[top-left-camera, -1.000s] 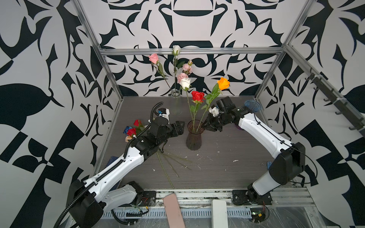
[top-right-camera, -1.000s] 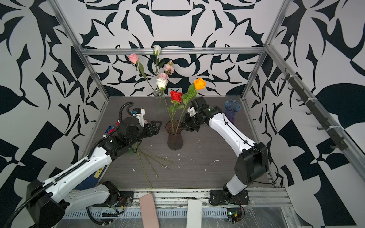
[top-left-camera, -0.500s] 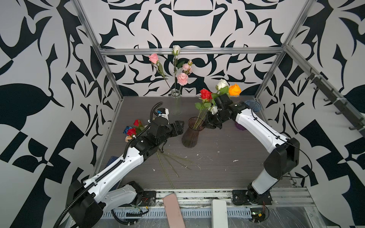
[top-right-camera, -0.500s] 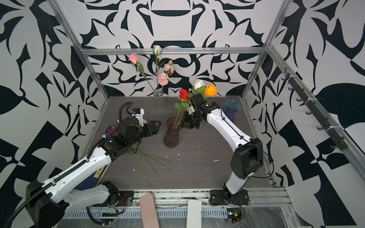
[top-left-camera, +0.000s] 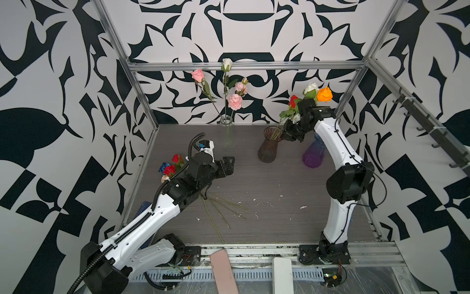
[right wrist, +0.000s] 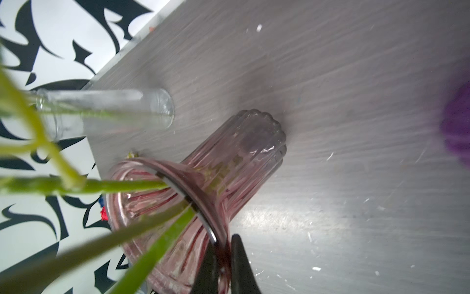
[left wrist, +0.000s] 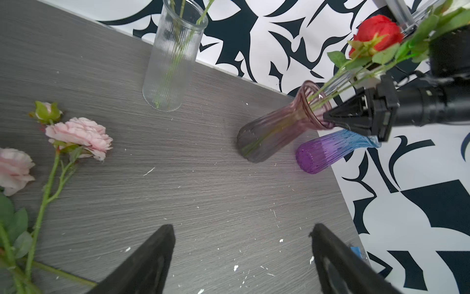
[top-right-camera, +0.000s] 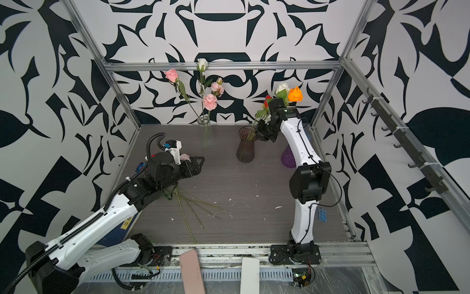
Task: Arrange the flowers into the vase
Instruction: 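Carry the mauve vase farther from the robot and set it down with the right gripper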
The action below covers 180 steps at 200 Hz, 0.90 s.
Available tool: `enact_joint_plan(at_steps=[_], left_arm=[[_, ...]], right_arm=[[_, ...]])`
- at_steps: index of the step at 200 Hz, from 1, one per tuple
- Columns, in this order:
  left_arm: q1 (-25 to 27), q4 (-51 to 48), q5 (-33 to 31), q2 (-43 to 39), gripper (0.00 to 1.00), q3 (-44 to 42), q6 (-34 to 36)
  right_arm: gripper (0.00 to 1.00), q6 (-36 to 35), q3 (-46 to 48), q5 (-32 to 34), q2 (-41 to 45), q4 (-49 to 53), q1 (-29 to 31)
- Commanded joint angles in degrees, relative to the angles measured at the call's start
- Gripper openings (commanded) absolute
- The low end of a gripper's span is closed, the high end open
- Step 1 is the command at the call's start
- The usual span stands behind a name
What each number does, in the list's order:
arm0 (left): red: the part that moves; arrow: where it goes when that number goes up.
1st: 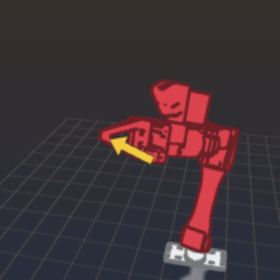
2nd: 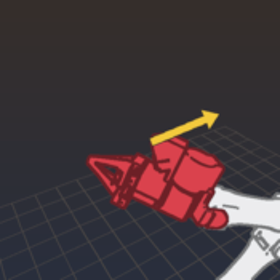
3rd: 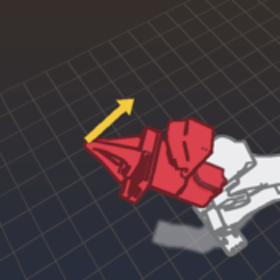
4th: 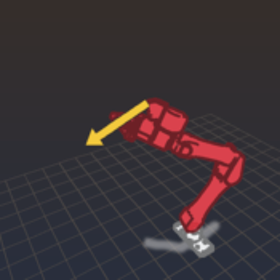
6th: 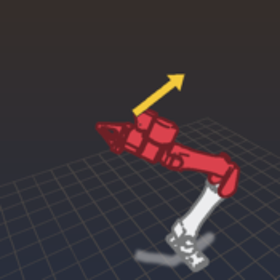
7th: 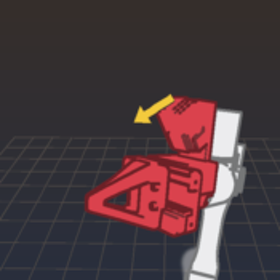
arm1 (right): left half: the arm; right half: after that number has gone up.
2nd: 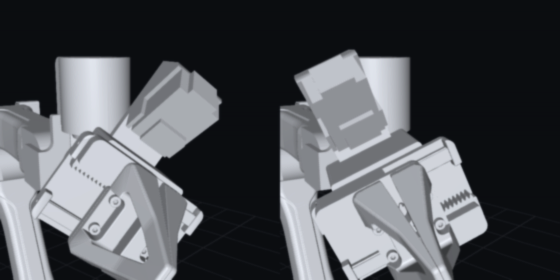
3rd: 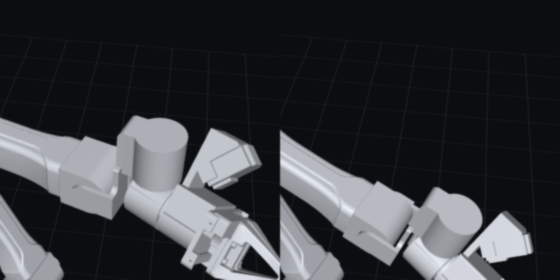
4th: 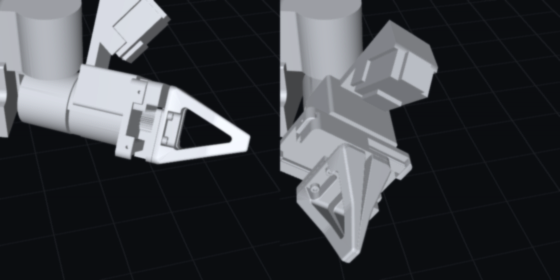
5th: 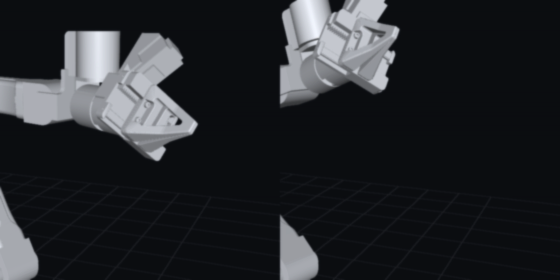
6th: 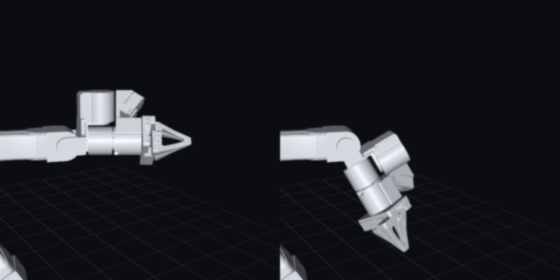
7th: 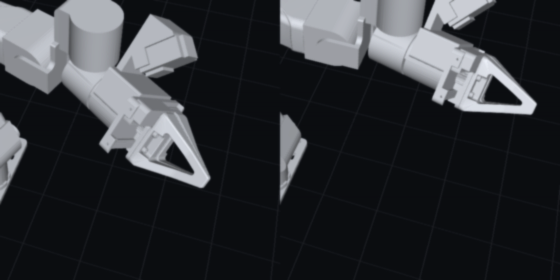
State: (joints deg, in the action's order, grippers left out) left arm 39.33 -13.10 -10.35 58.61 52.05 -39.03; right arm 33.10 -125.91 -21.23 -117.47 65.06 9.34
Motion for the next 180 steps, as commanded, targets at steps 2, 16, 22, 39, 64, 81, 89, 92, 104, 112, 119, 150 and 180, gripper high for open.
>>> enact_joint_plan(at_steps=[2, 16, 22, 39, 64, 81, 89, 92, 104, 112, 119, 150, 180], left_arm=[[-0.43, -2.58, -1.00, -2.54, 0.89, -0.73, 1.40], [-0.53, -2.64, -0.73, -3.89, 0.90, -1.53, 1.73], [-0.52, -2.71, -0.63, -4.33, 0.90, -1.76, 2.05], [-0.61, -3.34, -0.35, -5.25, 0.90, -2.08, 2.76], [-0.77, -4.19, -0.11, -6.01, 0.91, -1.86, 4.22], [-0.91, -4.71, -0.17, -6.55, 0.92, -1.55, 5.08], [-1.01, -4.97, -0.18, -6.79, 0.92, -1.52, 5.42], [-1.01, -5.11, -0.20, -6.89, 0.92, -1.56, 5.63], [-1.05, -5.67, -0.13, -7.36, 0.92, -1.64, 5.83], [-1.12, -6.00, -0.15, -7.75, 0.92, -1.75, 5.93], [-1.19, -6.35, -0.13, -8.13, 0.92, -1.90, 5.91], [-1.27, -7.05, -0.50, -9.86, 0.93, -3.05, 5.92], [-1.35, -7.29, -0.26, -9.82, 0.94, -2.95, 6.04]], right_arm=[[0.00, -4.63, -14.48, -0.66, -3.20, 5.34, -1.02], [0.00, -5.06, -22.46, 0.04, -7.96, 8.49, -2.05], [0.00, -4.92, -25.89, -0.03, -9.62, 9.35, -2.45], [0.00, -4.06, -30.52, -0.38, -12.90, 10.04, -3.47], [0.00, -3.07, -30.22, -0.65, -13.99, 8.65, -4.57], [0.00, -2.87, -29.62, -0.15, -13.85, 8.11, -5.02], [0.00, -2.78, -29.49, 0.04, -13.84, 7.87, -5.21], [0.00, -2.70, -29.41, 0.05, -13.79, 7.81, -5.28], [0.00, -2.52, -29.31, 0.14, -13.81, 7.62, -5.47], [0.00, -2.35, -29.31, 0.14, -13.84, 7.55, -5.56], [0.00, -2.30, -29.30, 0.14, -13.83, 7.46, -5.65], [0.08, -1.73, -29.28, 0.14, -13.84, 6.92, -5.89], [0.28, -1.68, -29.14, -0.56, -13.14, 6.40, -6.07]])
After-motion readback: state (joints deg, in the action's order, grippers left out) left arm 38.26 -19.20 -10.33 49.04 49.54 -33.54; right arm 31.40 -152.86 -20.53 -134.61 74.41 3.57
